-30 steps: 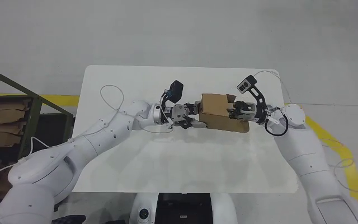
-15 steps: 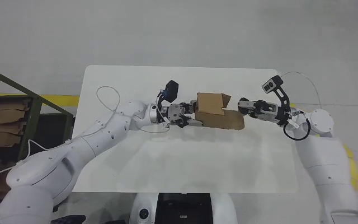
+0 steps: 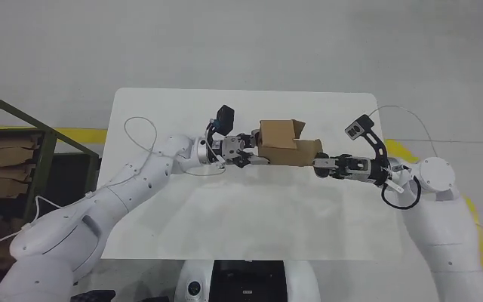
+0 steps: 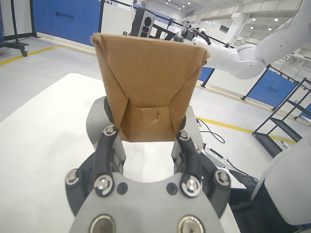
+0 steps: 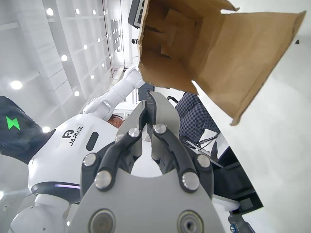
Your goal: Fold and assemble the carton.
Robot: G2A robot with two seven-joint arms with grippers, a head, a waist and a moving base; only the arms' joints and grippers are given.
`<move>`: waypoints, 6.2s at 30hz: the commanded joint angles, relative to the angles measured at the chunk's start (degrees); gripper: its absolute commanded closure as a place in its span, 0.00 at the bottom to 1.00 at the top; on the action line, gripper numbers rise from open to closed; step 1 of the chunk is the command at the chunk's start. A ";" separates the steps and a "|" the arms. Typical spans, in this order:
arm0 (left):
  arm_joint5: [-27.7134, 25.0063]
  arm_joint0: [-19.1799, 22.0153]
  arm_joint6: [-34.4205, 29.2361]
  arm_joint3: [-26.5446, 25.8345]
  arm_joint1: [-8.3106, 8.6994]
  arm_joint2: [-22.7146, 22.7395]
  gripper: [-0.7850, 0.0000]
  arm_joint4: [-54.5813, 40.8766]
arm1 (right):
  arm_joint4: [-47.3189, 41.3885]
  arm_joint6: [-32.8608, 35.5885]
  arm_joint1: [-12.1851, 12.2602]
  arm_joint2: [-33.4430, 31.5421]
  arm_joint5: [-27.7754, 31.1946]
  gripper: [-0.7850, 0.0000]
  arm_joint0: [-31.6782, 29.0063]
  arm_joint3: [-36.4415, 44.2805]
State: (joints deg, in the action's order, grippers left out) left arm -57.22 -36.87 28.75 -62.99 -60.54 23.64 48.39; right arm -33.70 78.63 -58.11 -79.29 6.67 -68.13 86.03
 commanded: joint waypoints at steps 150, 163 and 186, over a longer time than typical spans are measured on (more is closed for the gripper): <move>-0.78 -10.10 0.88 -8.31 4.25 8.67 0.00 17.08 | -14.13 8.56 -11.82 25.87 10.43 1.00 14.47 -30.49; 0.20 -11.12 -3.88 -9.55 3.95 9.45 0.00 14.69 | -10.23 7.39 -12.30 26.67 11.60 1.00 15.77 -31.88; -0.78 -11.89 -12.74 -9.76 2.04 12.64 0.19 11.00 | -7.46 6.78 -13.01 28.40 12.21 1.00 17.87 -33.33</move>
State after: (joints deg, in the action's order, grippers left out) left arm -57.89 -48.63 16.05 -72.84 -58.43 36.10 59.44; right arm -41.25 85.48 -71.11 -50.91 18.81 -50.30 52.71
